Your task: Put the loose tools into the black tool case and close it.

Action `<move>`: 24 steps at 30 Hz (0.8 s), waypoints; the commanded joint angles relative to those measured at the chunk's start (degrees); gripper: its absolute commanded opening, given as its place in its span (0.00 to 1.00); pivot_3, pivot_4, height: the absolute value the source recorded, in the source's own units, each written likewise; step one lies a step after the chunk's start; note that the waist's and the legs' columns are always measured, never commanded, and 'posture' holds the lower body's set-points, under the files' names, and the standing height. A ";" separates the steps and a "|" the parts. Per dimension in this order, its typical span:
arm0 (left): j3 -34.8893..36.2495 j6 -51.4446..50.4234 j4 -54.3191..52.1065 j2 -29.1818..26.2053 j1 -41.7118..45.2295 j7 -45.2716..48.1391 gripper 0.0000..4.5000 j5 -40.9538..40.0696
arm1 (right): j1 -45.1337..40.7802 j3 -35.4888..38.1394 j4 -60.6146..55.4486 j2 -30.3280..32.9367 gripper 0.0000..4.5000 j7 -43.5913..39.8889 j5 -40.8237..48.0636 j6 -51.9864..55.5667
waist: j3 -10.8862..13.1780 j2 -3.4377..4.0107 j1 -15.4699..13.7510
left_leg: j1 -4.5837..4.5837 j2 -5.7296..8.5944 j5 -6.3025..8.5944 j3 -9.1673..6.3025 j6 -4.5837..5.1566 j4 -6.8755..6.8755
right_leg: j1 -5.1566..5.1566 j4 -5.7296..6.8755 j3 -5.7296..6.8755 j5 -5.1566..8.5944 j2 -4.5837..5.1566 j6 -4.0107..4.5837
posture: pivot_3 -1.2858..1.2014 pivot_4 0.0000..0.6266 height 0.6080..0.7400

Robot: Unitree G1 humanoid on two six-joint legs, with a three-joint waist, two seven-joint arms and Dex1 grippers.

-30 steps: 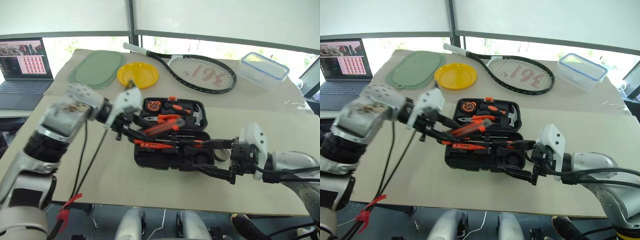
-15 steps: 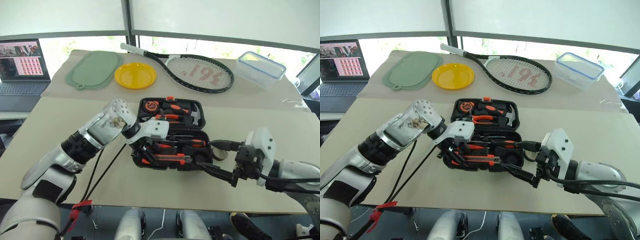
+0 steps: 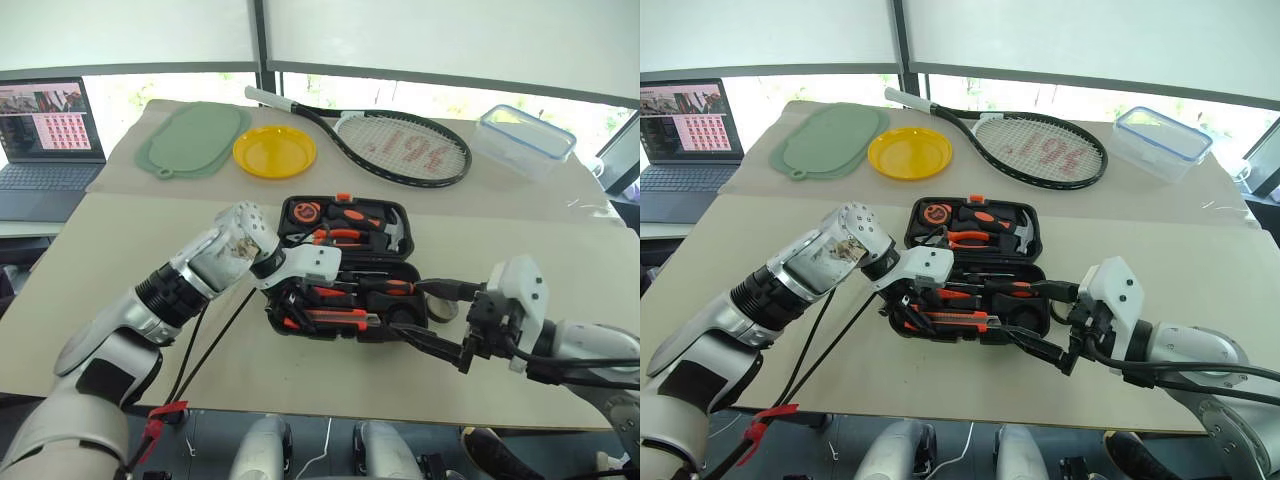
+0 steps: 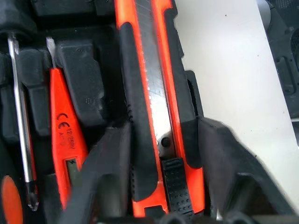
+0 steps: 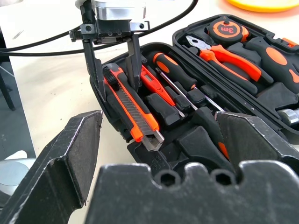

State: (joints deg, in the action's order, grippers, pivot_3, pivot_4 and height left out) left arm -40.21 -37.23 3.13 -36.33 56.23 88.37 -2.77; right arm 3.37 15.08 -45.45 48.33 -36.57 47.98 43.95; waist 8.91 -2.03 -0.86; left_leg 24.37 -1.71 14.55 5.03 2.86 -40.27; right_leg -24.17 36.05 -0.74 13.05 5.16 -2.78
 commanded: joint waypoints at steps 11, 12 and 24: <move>11.46 -7.89 -13.27 -7.94 -3.03 1.07 0.95 -14.64 | 0.28 0.00 -0.35 -0.27 1.00 -1.68 -0.45 -1.74 | 0.00 0.02 -0.07 | -0.03 -0.06 0.00 0.00 0.00 -0.01 | 0.02 0.04 0.00 0.02 0.05 -0.02 | 0.52 0.24 0.99; 11.69 -7.48 -12.48 -7.37 -3.52 0.12 0.90 -14.40 | 0.05 -0.09 -0.31 -0.25 1.00 -1.70 -0.46 -1.66 | 0.00 0.02 -0.10 | -0.03 -0.05 0.00 0.00 0.00 -0.03 | 0.03 0.04 0.00 0.03 0.05 -0.02 | 0.52 0.24 0.99; 10.55 0.91 -5.91 -0.75 -7.61 -8.09 0.02 -9.21 | -0.99 0.44 -0.11 0.26 1.00 -1.93 -0.12 -0.82 | 0.00 0.01 0.04 | -0.01 0.01 0.00 0.01 0.00 -0.04 | 0.00 0.05 -0.01 0.01 0.02 -0.02 | 0.52 0.24 0.99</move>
State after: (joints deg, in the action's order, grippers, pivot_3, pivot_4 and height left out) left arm -30.29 -37.90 -2.44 -37.66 48.46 81.29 -12.86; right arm 2.97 14.18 -44.45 48.06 -38.58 47.43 43.87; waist 8.91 -2.02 -0.82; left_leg 24.35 -1.71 14.55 5.04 2.86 -40.31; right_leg -24.16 36.10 -0.75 13.07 5.18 -2.80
